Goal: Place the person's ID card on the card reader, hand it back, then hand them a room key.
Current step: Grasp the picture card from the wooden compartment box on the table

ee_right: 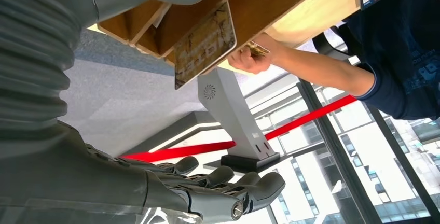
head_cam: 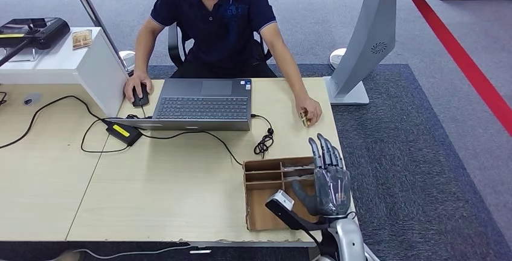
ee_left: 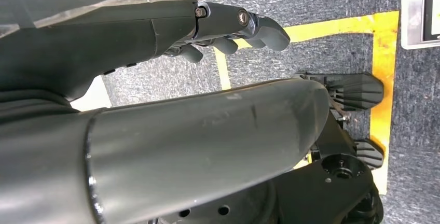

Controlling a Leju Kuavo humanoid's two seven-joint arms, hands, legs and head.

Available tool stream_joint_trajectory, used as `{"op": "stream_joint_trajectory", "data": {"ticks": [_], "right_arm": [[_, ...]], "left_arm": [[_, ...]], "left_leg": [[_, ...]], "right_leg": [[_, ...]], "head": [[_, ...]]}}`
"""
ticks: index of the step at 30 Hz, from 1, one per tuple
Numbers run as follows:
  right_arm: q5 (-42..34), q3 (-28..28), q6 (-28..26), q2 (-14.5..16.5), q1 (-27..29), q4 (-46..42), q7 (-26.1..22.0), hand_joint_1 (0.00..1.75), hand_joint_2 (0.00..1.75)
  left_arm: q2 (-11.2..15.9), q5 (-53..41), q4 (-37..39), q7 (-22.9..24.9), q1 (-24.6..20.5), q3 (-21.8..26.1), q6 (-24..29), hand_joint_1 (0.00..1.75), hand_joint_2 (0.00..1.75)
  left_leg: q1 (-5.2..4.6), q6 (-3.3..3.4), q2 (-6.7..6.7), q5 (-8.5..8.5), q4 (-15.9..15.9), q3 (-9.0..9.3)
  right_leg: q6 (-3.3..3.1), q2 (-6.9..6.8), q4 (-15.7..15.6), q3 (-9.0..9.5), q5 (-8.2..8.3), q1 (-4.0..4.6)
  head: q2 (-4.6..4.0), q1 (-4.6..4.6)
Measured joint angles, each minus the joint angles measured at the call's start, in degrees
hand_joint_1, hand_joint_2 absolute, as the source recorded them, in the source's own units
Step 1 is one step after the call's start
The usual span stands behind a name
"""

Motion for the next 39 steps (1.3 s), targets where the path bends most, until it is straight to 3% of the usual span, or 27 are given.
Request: {"op": "stream_joint_trajectory", "data": {"ticks": [39], "right_arm": [[0.70, -0.78, -0.01, 0.09, -0.75, 3.08, 2.49, 0.00, 1.75]], "left_arm": [[0.34, -0.11, 0.02, 0.00, 0.01, -0.01, -0.01, 0.00, 0.00]], "left_leg": [[-0.01, 0.00, 0.00, 0.00, 0.01, 0.02]], "right_leg": [[0.01, 0.00, 0.00, 0.01, 0.01, -0.01]], "head": [[0.00, -0.01]]}}
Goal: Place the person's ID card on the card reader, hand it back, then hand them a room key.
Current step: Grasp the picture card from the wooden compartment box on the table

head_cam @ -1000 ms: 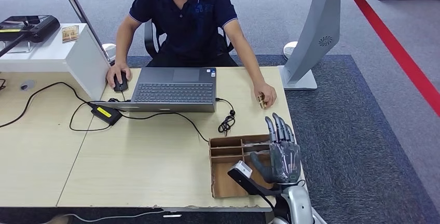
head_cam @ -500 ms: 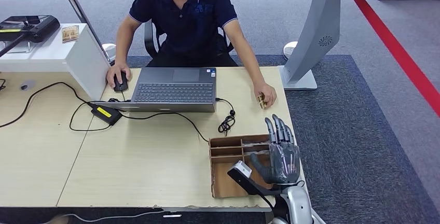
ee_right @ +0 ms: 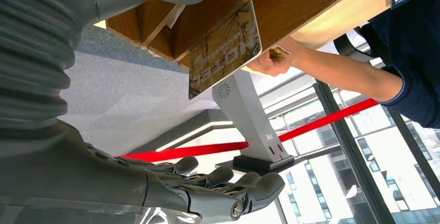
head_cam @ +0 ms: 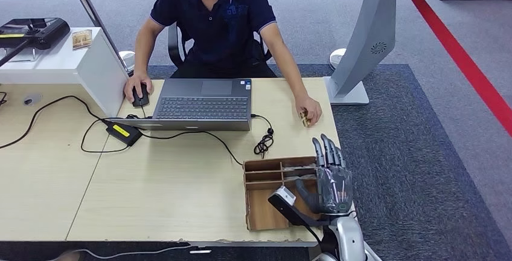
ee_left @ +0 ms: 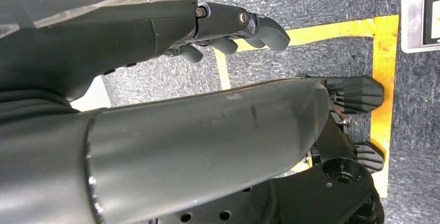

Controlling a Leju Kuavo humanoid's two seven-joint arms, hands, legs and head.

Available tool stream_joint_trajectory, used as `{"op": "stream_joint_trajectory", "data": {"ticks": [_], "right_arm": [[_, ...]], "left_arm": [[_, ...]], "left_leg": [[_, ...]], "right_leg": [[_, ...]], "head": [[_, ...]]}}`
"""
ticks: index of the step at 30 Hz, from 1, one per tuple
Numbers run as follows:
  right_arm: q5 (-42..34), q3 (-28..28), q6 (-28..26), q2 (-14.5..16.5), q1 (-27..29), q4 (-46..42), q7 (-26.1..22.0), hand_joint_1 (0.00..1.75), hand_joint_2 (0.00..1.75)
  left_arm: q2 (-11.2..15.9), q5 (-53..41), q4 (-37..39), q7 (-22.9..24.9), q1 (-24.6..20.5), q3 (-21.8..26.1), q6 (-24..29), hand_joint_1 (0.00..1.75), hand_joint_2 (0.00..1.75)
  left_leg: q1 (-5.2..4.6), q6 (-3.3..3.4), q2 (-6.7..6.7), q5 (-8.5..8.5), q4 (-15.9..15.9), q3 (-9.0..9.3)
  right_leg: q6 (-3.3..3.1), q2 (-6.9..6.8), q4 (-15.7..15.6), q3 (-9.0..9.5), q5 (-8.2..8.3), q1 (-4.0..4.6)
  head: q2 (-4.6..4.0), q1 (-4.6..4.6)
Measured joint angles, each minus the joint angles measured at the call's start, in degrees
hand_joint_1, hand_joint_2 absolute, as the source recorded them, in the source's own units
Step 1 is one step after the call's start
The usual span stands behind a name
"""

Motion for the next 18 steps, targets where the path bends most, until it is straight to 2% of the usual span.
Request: {"op": "stream_joint_trajectory", "data": {"ticks": [18], "right_arm": [[0.16, 0.04, -0.01, -0.50, -0.28, 0.07, 0.58, 0.00, 1.75]], "left_arm": [[0.05, -0.17, 0.09, 0.00, 0.00, 0.00, 0.00, 0.00, 0.00]], "left_leg": [[0.00, 0.00, 0.00, 0.00, 0.01, 0.04]], "right_leg": [[0.01, 0.00, 0.00, 0.03, 0.02, 0.00]], "head": [[0.00, 0.01]]}}
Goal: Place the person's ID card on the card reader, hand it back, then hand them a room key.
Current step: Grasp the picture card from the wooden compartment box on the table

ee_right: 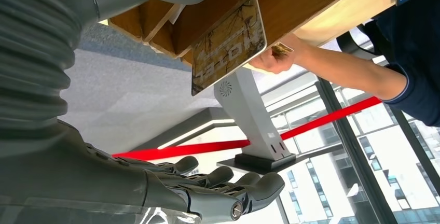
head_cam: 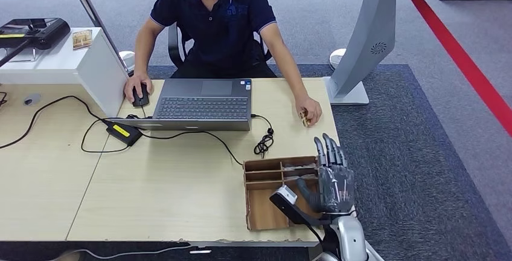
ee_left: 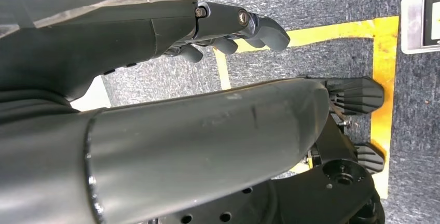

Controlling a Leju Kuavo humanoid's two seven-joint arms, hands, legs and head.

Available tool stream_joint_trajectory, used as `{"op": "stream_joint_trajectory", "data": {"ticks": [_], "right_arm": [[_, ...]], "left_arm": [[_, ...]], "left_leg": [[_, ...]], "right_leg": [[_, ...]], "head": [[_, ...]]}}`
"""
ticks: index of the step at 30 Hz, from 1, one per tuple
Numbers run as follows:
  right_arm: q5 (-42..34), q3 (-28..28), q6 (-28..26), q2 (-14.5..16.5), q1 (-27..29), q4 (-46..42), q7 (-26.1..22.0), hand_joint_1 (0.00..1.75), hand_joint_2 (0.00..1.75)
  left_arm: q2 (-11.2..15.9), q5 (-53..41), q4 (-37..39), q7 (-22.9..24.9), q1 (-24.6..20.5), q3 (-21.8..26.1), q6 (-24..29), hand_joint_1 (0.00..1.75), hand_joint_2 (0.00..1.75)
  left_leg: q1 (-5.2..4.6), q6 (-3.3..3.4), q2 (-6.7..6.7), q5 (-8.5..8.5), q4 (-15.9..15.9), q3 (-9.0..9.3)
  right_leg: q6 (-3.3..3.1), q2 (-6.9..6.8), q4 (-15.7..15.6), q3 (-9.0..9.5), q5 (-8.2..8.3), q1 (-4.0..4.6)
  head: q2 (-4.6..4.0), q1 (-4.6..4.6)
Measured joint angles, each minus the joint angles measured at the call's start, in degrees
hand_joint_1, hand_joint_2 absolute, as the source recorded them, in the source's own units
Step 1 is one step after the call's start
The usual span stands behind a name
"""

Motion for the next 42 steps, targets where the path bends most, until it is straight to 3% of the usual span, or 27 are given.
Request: {"op": "stream_joint_trajectory", "data": {"ticks": [42], "right_arm": [[0.17, 0.00, 0.00, -0.04, -0.08, 0.33, -0.02, 0.10, 1.75]], "left_arm": [[0.06, -0.08, 0.15, -0.74, 0.00, -0.02, 0.01, 0.00, 0.00]], "left_leg": [[0.00, 0.00, 0.00, 0.00, 0.00, 0.04]], "right_leg": [[0.00, 0.00, 0.00, 0.04, 0.00, 0.00]], "head": [[0.00, -0.01]]}}
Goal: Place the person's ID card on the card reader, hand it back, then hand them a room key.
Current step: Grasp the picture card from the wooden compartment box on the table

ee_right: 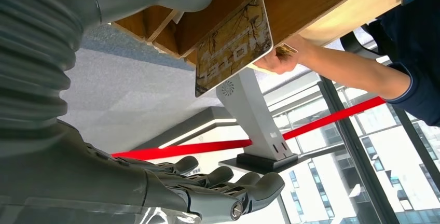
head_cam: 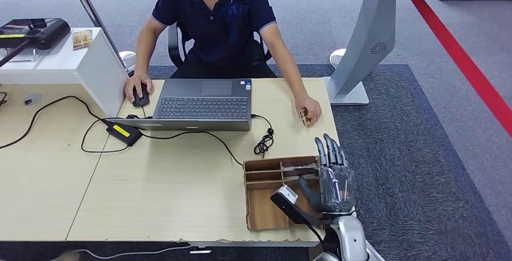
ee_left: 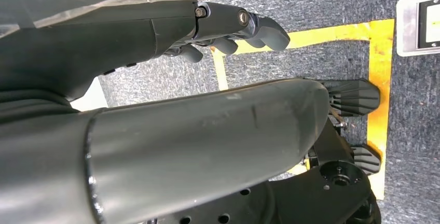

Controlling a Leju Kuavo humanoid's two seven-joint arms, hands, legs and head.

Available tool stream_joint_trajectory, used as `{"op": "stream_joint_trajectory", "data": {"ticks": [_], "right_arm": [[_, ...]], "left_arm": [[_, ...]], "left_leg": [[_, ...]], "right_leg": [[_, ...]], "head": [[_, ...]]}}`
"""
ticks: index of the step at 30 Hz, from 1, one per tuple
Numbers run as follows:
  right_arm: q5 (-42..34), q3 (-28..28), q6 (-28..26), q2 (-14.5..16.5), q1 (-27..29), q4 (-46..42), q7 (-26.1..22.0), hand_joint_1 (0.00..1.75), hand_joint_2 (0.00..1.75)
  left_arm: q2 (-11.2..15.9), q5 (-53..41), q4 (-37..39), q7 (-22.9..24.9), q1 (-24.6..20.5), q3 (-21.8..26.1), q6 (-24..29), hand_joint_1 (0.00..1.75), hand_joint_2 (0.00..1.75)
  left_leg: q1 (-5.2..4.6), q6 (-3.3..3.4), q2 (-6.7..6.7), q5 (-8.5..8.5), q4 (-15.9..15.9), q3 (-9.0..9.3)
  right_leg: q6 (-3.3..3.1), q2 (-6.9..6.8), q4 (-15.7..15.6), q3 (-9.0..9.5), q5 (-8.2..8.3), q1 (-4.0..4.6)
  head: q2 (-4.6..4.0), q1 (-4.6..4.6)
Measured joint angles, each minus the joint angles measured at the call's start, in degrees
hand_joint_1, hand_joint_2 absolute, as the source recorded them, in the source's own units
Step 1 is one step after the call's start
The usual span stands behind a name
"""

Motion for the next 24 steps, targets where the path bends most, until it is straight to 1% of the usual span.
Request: {"op": "stream_joint_trajectory", "data": {"ticks": [7, 12, 24], "right_arm": [[0.02, 0.01, 0.01, 0.00, 0.00, 0.00, 0.00, 0.09, 1.75], [0.04, 0.01, 0.00, 0.00, -0.02, 0.00, -0.02, 0.00, 1.75], [1.81, 0.04, 0.06, -0.08, -0.09, -1.67, 0.94, 0.00, 1.75]], "left_arm": [[0.00, 0.01, 0.00, 0.00, 0.00, 0.00, 0.01, 0.00, 0.00], [0.00, 0.00, 0.01, 0.00, 0.00, 0.00, 0.01, 0.00, 0.00], [0.00, -0.20, 0.02, 0.00, 0.01, 0.00, 0.16, 0.00, 0.00]], "left_leg": [[0.00, 0.00, 0.00, 0.00, 0.00, 0.00], [0.00, 0.00, 0.00, 0.00, 0.00, 0.00], [0.00, 0.00, 0.00, 0.00, 0.00, 0.00]], "right_leg": [[0.00, 0.00, 0.00, 0.00, 0.00, 0.00], [0.00, 0.00, 0.00, 0.00, 0.00, 0.00], [0.00, 0.00, 0.00, 0.00, 0.00, 0.00]], "head": [[0.00, 0.00], [0.00, 0.00], [0.00, 0.01]]}}
